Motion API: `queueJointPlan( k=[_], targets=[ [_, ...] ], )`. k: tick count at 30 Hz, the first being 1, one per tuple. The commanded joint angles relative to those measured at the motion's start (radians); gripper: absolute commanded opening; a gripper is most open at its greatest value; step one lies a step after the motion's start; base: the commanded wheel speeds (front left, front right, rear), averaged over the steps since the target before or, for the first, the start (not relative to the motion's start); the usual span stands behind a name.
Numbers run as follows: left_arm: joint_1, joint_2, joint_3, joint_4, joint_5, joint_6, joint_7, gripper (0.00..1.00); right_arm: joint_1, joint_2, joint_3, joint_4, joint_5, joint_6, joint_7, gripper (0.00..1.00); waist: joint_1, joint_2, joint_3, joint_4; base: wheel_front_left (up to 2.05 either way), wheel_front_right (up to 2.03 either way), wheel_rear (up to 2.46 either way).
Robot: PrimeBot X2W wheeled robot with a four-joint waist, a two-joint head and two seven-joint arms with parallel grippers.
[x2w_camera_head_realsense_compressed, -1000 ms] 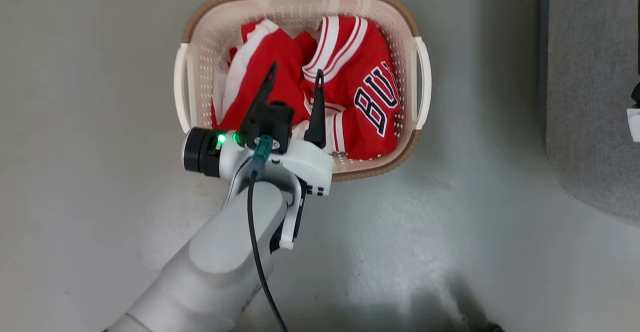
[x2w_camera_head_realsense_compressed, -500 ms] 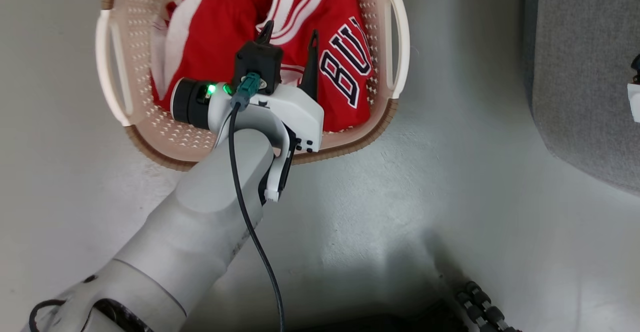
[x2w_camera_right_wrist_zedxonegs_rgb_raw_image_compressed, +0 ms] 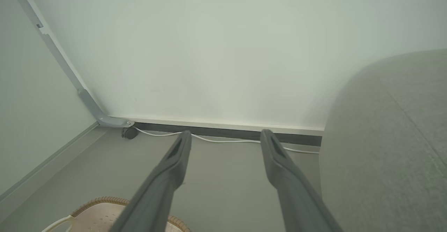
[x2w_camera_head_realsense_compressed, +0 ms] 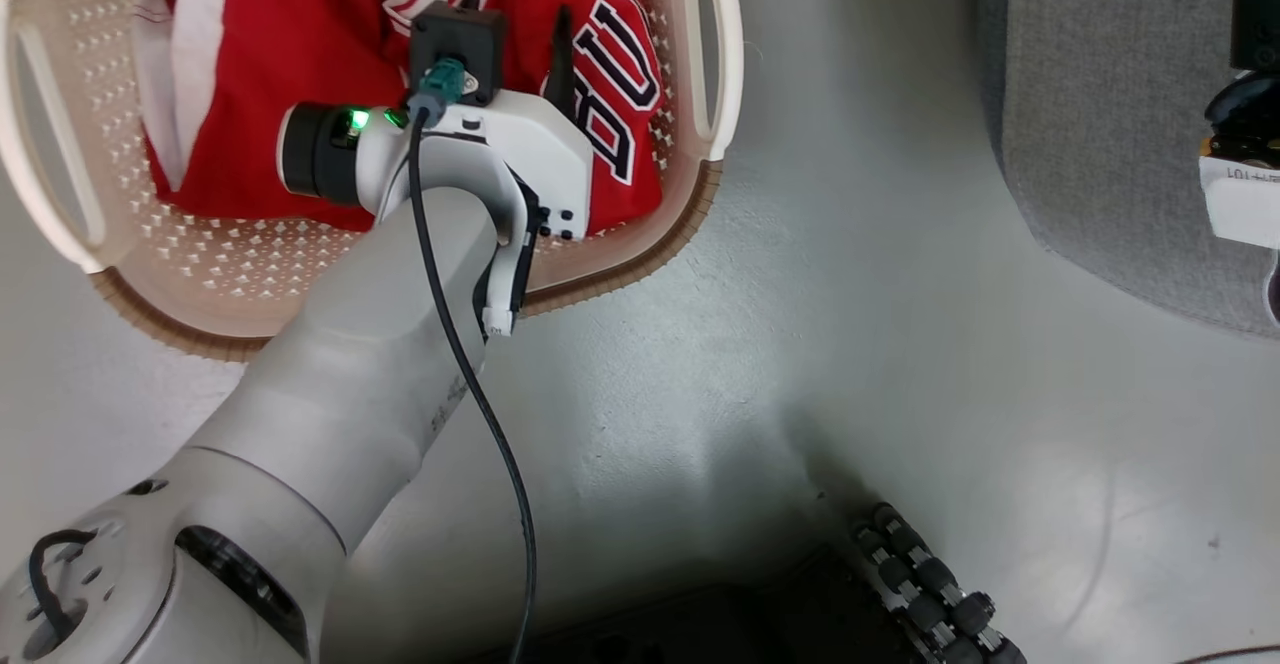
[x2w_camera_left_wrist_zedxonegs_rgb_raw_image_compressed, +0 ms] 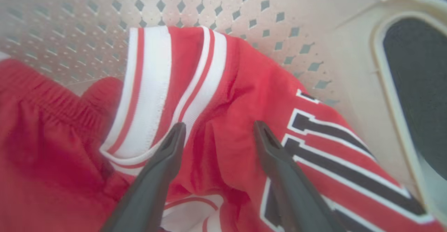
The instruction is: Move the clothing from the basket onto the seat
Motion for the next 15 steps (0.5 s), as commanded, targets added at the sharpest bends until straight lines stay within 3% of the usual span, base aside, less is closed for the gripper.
queueJointPlan(
  k=[1,8,9,10,11,15],
  targets=[
    [-0.007,-0.001,0.001,0.000,-0.020,-0.004,-0.006,1.00,0.030,-0.006,0.004,-0.029,0.008,0.007,-0.006,1.00,0.0000,0.0000,0.012,-0.014,0.00,0.00,0.00],
    [-0.038,-0.001,-0.073,0.072,-0.105,-0.006,0.011,1.00,0.038,0.004,0.004,-0.027,0.012,0.007,-0.006,1.00,0.0000,0.0000,0.016,-0.034,0.00,0.00,0.00],
    [-0.042,-0.001,-0.084,0.077,-0.116,-0.005,0.021,0.91,0.038,0.005,0.005,-0.026,0.012,0.007,-0.006,1.00,0.0000,0.0000,0.015,-0.036,0.00,0.00,0.00],
    [-0.046,-0.001,-0.097,0.081,-0.125,-0.005,0.027,0.25,0.039,0.006,0.005,-0.025,0.013,0.007,-0.006,1.00,0.0000,0.0000,0.014,-0.037,0.00,0.00,0.00],
    [-0.049,-0.001,-0.106,0.084,-0.136,-0.005,0.031,0.00,0.040,0.007,0.005,-0.024,0.013,0.007,-0.006,1.00,0.0000,0.0000,0.013,-0.039,0.00,0.00,0.00],
    [-0.061,-0.001,-0.142,0.086,-0.173,-0.006,0.041,0.00,0.039,0.007,-0.001,-0.014,0.018,0.007,-0.006,1.00,0.0000,0.0000,0.009,-0.040,0.00,0.00,0.00]
  ],
)
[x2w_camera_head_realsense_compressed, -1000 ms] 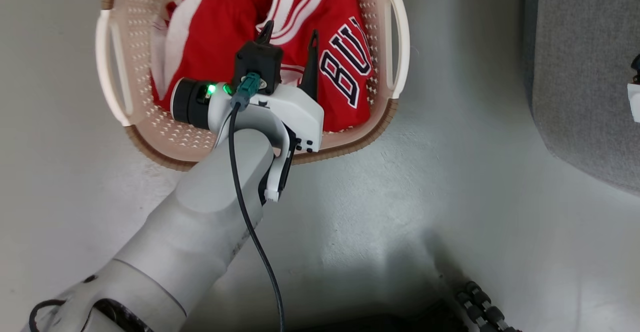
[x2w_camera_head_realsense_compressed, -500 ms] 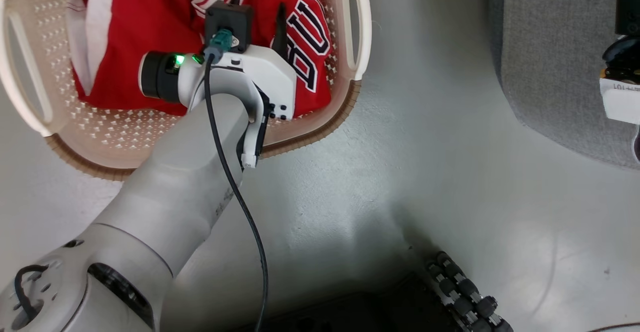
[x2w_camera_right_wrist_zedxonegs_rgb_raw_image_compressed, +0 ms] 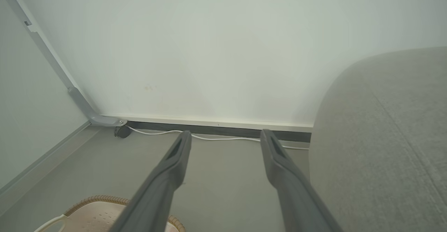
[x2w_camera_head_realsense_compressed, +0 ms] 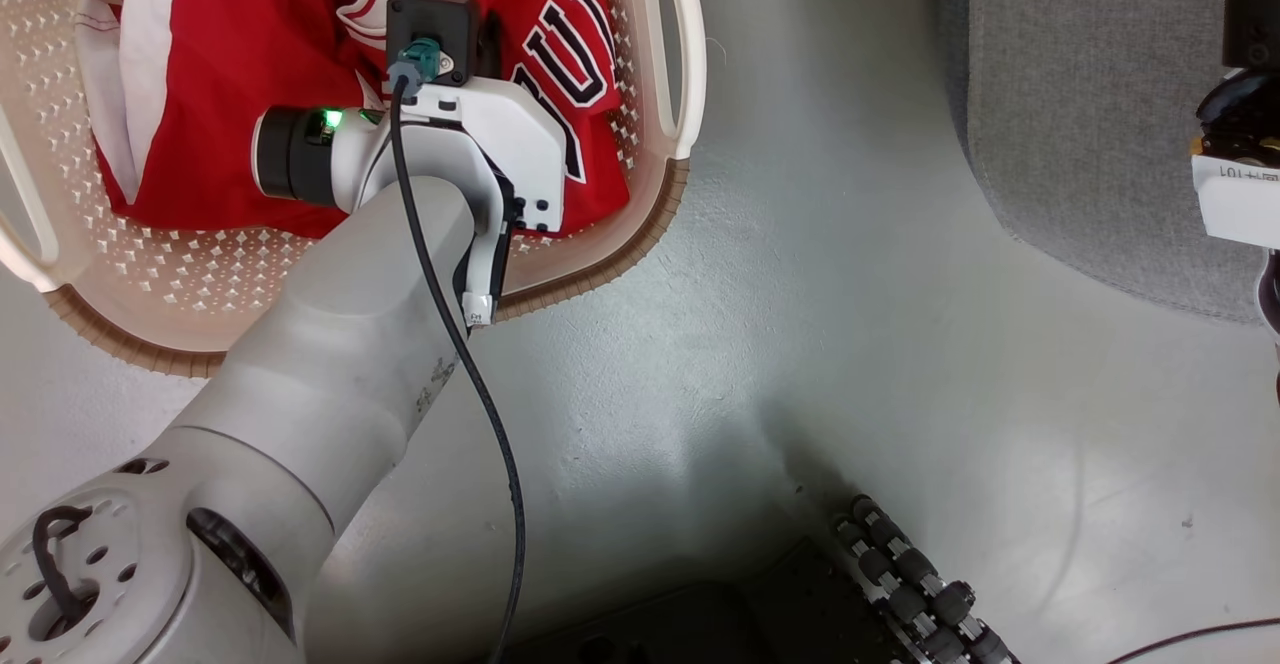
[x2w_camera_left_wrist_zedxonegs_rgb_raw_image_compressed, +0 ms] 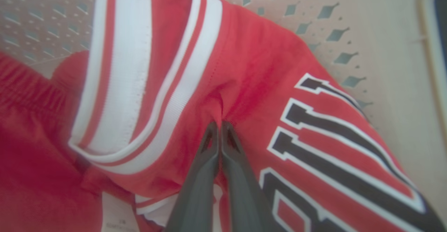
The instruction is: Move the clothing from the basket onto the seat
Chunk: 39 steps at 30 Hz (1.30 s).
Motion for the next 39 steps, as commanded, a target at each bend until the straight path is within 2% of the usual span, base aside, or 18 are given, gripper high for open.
queueJointPlan(
  k=[1,10,14,28,39],
  targets=[
    [-0.006,-0.003,-0.005,-0.010,-0.010,-0.005,-0.007,0.00,0.040,-0.009,-0.004,-0.015,0.010,0.007,-0.006,1.00,0.0000,0.0000,-0.003,0.001,0.00,0.00,0.00],
    [0.047,-0.003,-0.039,-0.048,-0.036,0.006,-0.048,0.00,0.077,-0.027,-0.030,0.027,0.007,0.007,-0.006,1.00,0.0000,0.0000,-0.100,0.043,0.00,0.00,0.00],
    [0.065,-0.003,-0.023,-0.086,-0.018,0.017,-0.049,0.00,0.097,-0.036,-0.032,0.042,0.004,0.007,-0.006,1.00,0.0000,0.0000,-0.141,0.061,0.00,0.00,0.00],
    [0.285,-0.003,0.213,-0.264,0.206,0.014,-0.050,0.00,0.197,-0.044,-0.016,0.138,-0.038,0.007,-0.006,1.00,0.0000,0.0000,-0.376,0.132,0.00,0.00,0.00],
    [0.452,-0.003,0.362,-0.333,0.355,-0.043,-0.050,0.00,0.305,0.016,-0.033,0.247,-0.089,0.007,-0.006,1.00,0.0000,0.0000,-0.601,0.171,0.00,0.00,0.00]
  ],
)
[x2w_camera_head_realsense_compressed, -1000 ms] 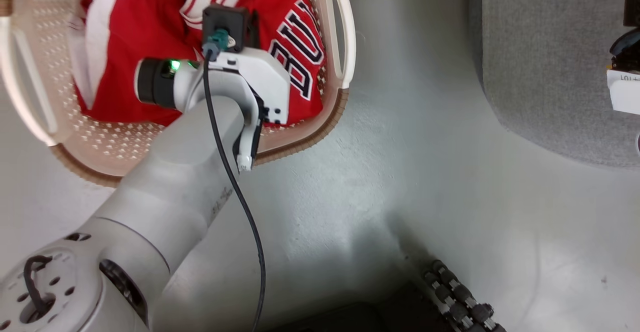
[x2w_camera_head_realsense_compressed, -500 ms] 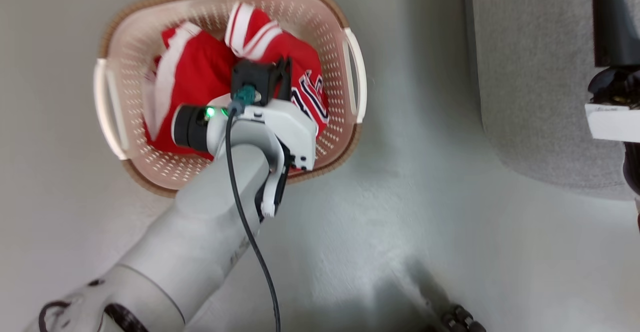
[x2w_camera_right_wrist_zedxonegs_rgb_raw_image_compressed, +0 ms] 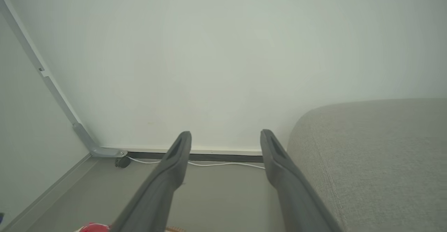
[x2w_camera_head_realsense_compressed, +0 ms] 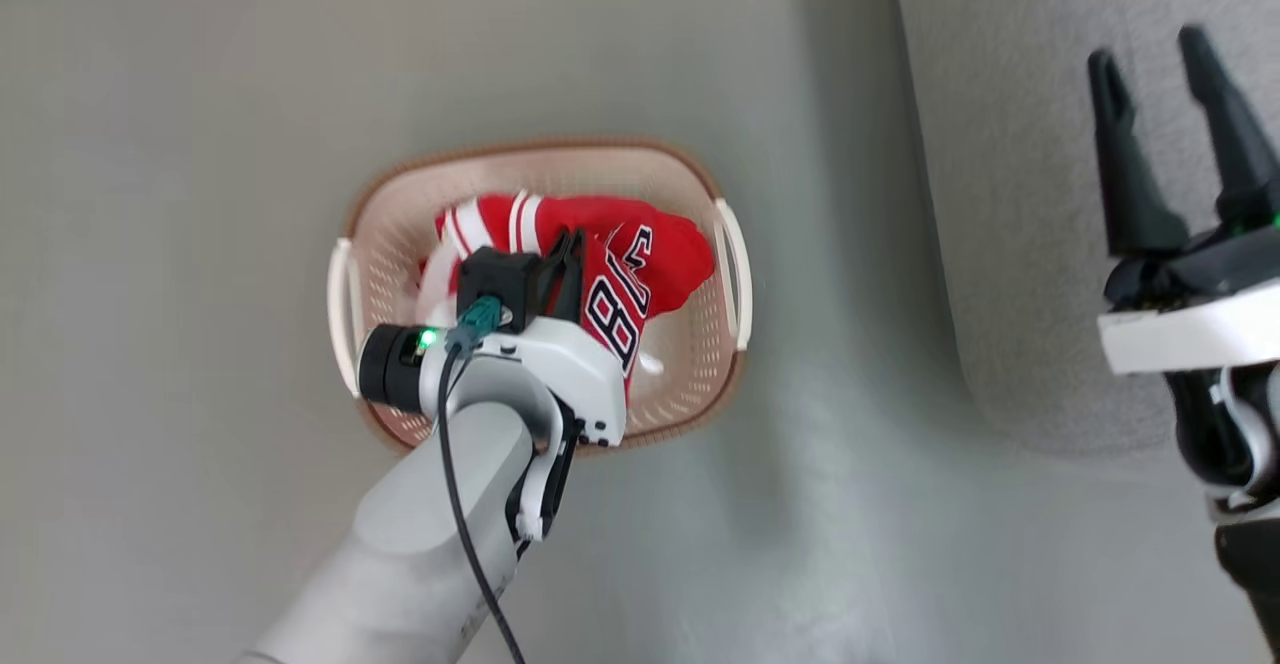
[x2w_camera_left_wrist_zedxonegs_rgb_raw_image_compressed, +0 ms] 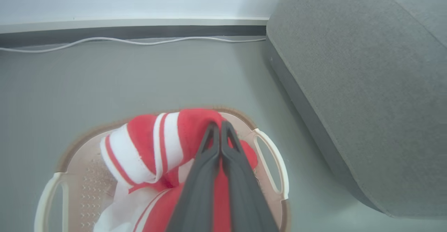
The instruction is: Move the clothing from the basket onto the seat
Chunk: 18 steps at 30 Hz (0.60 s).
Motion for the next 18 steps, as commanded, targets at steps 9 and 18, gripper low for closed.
queueJointPlan(
  k=[9,18],
  targets=[
    [0.139,0.003,0.172,-0.083,0.138,-0.066,-0.010,0.00,0.118,0.071,-0.002,0.100,-0.067,0.007,-0.006,1.00,0.0000,0.0000,-0.243,0.030,0.00,0.00,0.00],
    [0.187,0.003,0.287,-0.162,0.258,-0.126,-0.010,0.00,0.164,0.111,-0.004,0.181,-0.115,0.007,-0.006,1.00,0.0000,0.0000,-0.369,0.042,0.00,0.00,0.00]
  ],
)
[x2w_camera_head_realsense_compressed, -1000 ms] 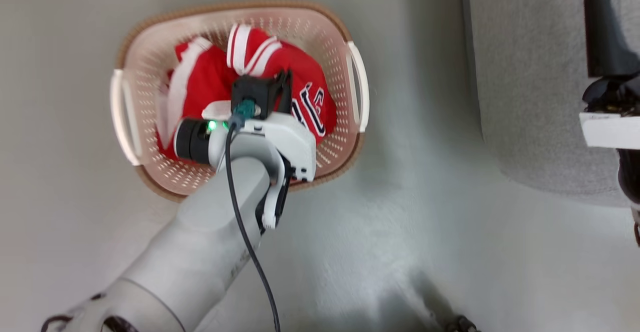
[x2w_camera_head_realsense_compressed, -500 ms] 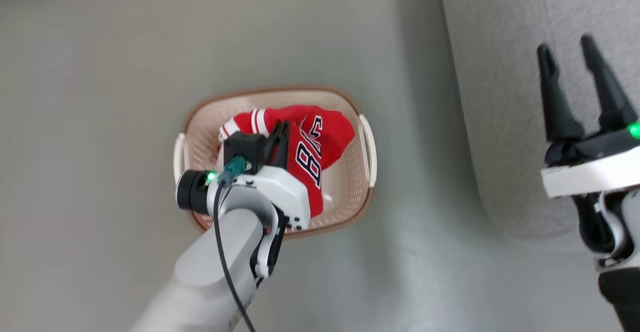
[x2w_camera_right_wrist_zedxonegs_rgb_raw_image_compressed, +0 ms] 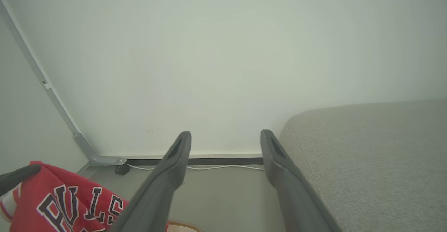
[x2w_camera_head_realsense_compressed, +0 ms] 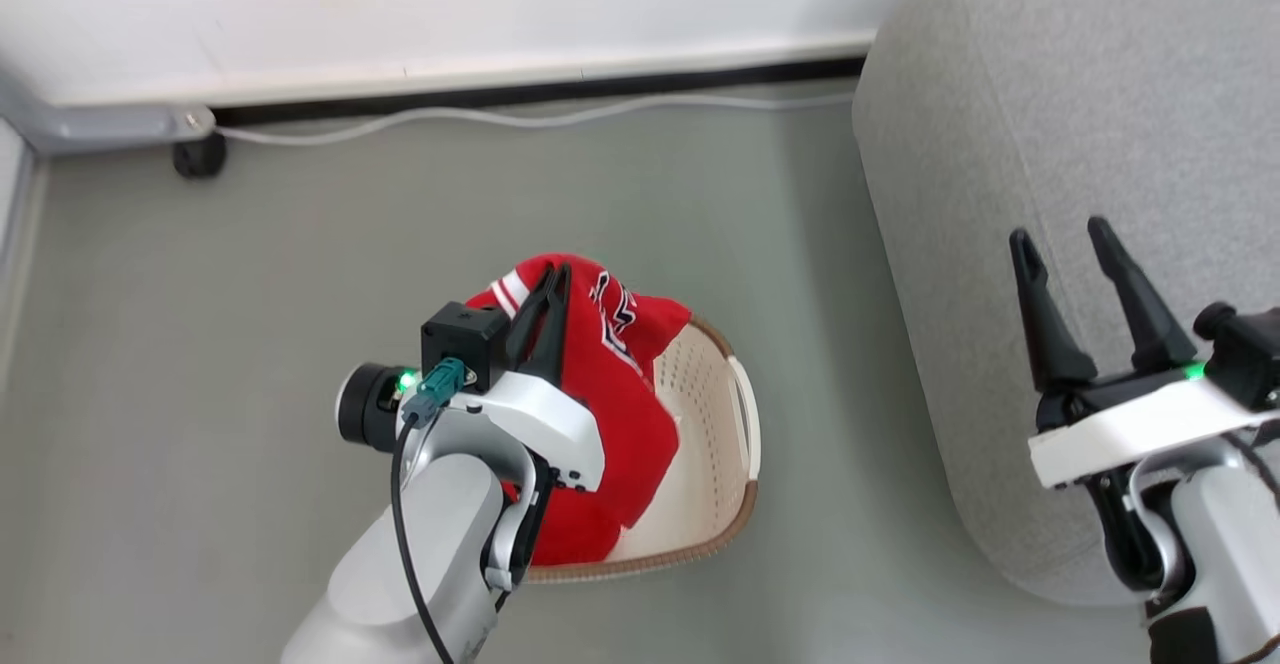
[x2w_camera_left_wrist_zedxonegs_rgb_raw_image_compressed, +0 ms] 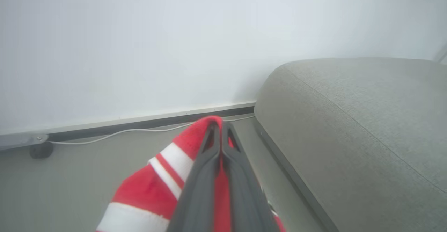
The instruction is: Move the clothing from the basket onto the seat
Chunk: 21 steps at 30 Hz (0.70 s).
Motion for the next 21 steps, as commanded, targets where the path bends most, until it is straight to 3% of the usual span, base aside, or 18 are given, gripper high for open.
queueJointPlan(
  k=[1,8,14,21],
  targets=[
    [-0.007,0.007,0.040,-0.035,0.020,-0.009,-0.011,0.00,0.018,-0.002,0.012,-0.013,-0.007,0.007,-0.006,1.00,0.0000,0.0000,-0.040,0.009,0.00,0.00,0.00],
    [-0.010,0.016,0.083,-0.097,0.101,-0.059,-0.011,0.00,0.051,0.038,0.001,0.038,-0.036,0.007,-0.006,1.00,0.0000,0.0000,-0.111,0.021,0.00,0.00,0.00],
    [-0.040,0.024,0.063,-0.129,0.134,-0.098,-0.008,0.00,0.069,0.054,-0.014,0.058,-0.048,0.007,-0.006,1.00,0.0000,0.0000,-0.136,0.030,0.00,0.00,0.00],
    [-0.122,0.039,0.026,-0.205,0.168,-0.107,0.062,0.00,0.090,0.060,-0.015,0.065,-0.054,0.007,-0.006,1.00,0.0000,0.0000,-0.138,0.047,0.00,0.00,0.00]
  ],
)
